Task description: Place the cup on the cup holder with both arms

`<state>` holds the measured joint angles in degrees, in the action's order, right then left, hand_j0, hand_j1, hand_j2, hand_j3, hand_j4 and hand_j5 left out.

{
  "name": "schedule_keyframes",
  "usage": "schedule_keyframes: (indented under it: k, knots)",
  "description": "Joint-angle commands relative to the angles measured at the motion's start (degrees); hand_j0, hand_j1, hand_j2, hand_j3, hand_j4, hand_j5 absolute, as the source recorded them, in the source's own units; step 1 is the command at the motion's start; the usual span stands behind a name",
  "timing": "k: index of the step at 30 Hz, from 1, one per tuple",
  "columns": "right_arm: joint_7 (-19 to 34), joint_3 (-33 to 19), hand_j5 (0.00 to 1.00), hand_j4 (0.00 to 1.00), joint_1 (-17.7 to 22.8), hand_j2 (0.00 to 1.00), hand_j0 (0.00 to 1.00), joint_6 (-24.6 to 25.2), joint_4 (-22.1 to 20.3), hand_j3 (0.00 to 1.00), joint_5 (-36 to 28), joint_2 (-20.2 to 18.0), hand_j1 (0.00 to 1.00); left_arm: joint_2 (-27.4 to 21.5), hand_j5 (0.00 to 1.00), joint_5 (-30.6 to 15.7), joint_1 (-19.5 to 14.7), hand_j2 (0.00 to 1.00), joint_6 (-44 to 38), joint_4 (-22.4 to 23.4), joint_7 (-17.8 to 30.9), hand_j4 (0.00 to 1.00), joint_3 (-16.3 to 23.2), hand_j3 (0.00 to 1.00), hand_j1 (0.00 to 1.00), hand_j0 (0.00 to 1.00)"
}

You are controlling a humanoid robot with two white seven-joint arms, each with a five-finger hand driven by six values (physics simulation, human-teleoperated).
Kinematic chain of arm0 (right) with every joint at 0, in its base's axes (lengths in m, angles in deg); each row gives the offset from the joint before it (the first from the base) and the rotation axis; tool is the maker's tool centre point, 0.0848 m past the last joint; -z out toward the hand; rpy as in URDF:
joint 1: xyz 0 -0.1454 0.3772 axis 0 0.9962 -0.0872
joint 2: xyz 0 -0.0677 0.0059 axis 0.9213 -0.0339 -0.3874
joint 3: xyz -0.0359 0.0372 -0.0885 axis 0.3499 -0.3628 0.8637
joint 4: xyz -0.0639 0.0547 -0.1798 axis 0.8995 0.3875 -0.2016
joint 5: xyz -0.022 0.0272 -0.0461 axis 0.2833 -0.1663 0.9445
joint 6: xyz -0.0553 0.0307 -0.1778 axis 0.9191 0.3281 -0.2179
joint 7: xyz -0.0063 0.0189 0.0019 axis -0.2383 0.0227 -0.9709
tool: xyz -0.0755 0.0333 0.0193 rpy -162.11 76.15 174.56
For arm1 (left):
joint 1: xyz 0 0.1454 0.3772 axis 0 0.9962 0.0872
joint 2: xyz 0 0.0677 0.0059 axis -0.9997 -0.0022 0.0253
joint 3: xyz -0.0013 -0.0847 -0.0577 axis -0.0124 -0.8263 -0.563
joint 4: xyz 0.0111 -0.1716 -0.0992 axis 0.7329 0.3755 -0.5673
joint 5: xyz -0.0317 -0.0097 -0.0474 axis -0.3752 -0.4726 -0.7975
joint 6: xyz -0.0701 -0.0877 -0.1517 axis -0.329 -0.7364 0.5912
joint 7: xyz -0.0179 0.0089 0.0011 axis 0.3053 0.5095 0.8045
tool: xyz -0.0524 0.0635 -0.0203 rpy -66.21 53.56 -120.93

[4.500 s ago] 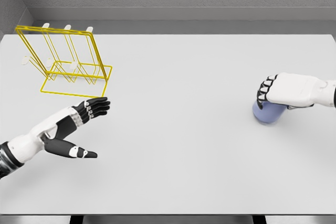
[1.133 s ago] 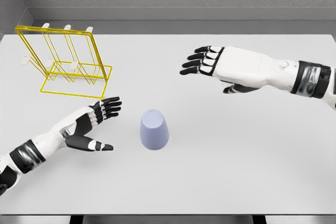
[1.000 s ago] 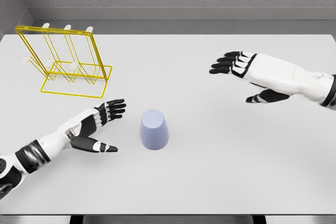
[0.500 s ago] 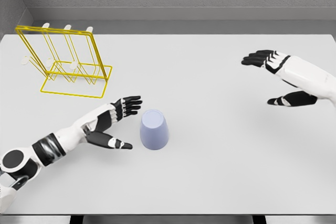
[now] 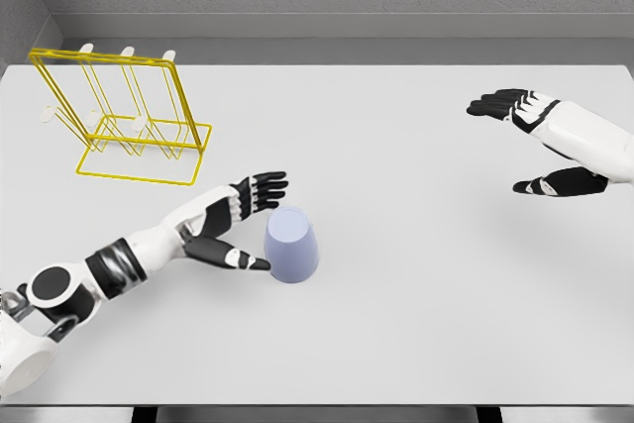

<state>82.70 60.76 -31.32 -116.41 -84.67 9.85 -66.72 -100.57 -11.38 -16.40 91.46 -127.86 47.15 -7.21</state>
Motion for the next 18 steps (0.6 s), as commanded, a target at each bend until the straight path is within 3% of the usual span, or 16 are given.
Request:
schedule_keyframes:
  k: [1, 18]
  knots:
    - [-0.03, -0.06, 1.00, 1.00, 0.00, 1.00, 1.00, 0.17, -0.02, 1.00, -0.43, -0.05, 1.00, 0.73, 1.00, -0.23, 0.00, 1.00, -0.56, 0.34, 0.01, 1.00, 0.46, 1.00, 1.00, 1.00]
    - [-0.03, -0.06, 1.00, 1.00, 0.09, 1.00, 1.00, 0.17, 0.16, 1.00, -0.43, -0.05, 1.00, 3.46, 1.00, 1.00, -0.44, 1.00, -0.65, 1.48, 0.01, 1.00, 1.78, 1.00, 1.00, 1.00]
